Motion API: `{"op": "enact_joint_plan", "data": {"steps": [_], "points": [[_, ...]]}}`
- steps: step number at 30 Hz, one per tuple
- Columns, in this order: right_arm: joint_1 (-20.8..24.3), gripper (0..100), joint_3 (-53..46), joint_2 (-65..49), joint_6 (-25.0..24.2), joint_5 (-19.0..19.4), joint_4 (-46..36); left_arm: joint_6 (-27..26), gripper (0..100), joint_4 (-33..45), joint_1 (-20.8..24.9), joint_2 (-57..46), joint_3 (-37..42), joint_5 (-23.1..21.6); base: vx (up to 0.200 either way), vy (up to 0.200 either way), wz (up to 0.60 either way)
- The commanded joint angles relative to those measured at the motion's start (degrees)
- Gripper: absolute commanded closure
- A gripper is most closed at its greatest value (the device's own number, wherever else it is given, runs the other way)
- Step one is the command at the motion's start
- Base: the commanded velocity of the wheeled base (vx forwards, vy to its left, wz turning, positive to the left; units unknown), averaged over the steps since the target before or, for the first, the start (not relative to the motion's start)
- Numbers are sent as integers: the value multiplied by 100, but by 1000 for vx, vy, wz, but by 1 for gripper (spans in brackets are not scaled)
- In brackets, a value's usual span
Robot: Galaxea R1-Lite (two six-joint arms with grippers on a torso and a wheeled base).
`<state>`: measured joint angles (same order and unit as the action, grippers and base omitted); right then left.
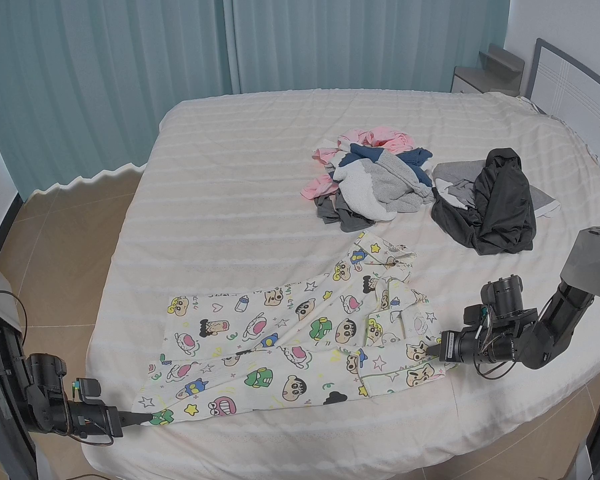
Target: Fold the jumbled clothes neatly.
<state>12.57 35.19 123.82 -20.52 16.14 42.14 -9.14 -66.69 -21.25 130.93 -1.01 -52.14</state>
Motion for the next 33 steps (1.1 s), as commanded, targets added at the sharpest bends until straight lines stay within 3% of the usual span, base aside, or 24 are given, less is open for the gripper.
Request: {"op": "enact_joint_plan", "data": {"steps": [1,8,12,19,30,31,32,33], "points": [[-62,100,-197,-200,21,12,-13,-176,100,16,-275,3,101,-130,0,0,0],[-158,100,-355,-235,57,30,-13,-580,100,236,-617,12,92,-631,0,0,0],[-158,100,-426,-235,65,38,-13,-1028,100,508,-644,126,92,-640,0,0,0],[-158,100,-478,-253,65,56,-13,-1301,100,570,-767,188,92,-771,0,0,0],[-158,100,-487,-192,65,47,-4,-1301,100,543,-679,267,92,-490,0,0,0],[-149,100,-496,-200,65,47,-4,-1292,0,543,-661,267,92,-455,0,0,0],[-149,0,-522,-192,57,47,4,-1274,0,543,-653,267,92,-446,0,0,0],[-149,0,-531,-200,57,47,4,-1265,0,543,-653,267,92,-446,0,0,0]]}}
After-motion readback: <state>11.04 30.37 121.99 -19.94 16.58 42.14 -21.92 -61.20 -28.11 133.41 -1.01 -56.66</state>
